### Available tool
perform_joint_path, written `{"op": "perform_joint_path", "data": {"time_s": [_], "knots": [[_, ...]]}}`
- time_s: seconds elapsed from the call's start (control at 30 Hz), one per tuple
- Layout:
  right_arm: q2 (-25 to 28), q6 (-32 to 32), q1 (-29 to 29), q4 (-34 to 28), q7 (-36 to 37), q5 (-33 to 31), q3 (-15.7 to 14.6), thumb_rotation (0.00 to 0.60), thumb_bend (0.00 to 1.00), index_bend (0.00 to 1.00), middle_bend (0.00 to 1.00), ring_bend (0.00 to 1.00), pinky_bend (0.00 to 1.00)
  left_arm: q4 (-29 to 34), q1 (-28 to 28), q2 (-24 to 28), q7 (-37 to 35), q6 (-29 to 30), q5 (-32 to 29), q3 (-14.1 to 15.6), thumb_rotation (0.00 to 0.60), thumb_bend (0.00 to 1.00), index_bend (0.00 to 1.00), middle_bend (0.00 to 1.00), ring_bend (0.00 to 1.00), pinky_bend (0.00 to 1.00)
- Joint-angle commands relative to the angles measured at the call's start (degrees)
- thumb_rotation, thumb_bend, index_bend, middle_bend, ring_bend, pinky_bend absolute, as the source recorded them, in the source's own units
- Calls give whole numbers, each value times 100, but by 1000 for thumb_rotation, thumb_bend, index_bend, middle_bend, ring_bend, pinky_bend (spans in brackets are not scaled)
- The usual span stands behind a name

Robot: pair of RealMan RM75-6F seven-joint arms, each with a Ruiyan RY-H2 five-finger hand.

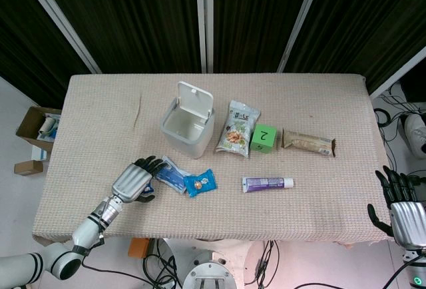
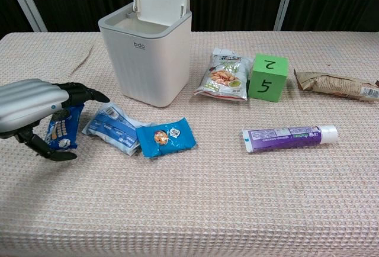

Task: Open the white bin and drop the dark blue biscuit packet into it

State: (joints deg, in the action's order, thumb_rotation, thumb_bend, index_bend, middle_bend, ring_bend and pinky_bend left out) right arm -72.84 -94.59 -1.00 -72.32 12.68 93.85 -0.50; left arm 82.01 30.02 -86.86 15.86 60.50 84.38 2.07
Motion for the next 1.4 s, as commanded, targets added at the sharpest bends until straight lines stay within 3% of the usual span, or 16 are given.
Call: {"op": "perform_joint_path", "data": {"time_s": [0.03, 0.17, 0.4, 0.87, 1.03, 1.23, 1.4], "knots": [[-5, 17, 5, 10, 11, -4, 2, 600, 372, 0, 0, 0, 0, -65, 36, -22, 20, -159, -177, -48, 502, 176, 110, 118, 97, 281], [-35, 82, 29, 24, -5, 3, -12, 600, 372, 0, 0, 0, 0, -108, 24, -8, 66, -217, -316, -87, 513, 176, 110, 119, 103, 325], [-25, 119, 36, -20, -74, -8, -11, 600, 372, 0, 0, 0, 0, -240, -20, -2, -36, -242, -427, -111, 595, 184, 127, 141, 166, 565], [-8, 146, 23, -31, -75, -39, -10, 600, 372, 0, 0, 0, 0, -608, -141, -285, -372, 219, -162, -201, 600, 334, 501, 475, 400, 691], [1, 153, 23, -28, -54, -48, -5, 600, 372, 0, 0, 0, 0, -546, -208, -258, -446, 491, -52, -258, 600, 383, 583, 551, 470, 717], [19, 130, 29, -27, -23, -38, 12, 600, 372, 0, 0, 0, 0, 173, -369, 294, -154, 1247, 269, -409, 600, 383, 607, 574, 480, 717], [24, 93, 47, -6, 19, -2, 28, 600, 371, 0, 0, 0, 0, 1084, -349, 906, 210, 1667, 261, -871, 600, 383, 622, 594, 502, 740]]}}
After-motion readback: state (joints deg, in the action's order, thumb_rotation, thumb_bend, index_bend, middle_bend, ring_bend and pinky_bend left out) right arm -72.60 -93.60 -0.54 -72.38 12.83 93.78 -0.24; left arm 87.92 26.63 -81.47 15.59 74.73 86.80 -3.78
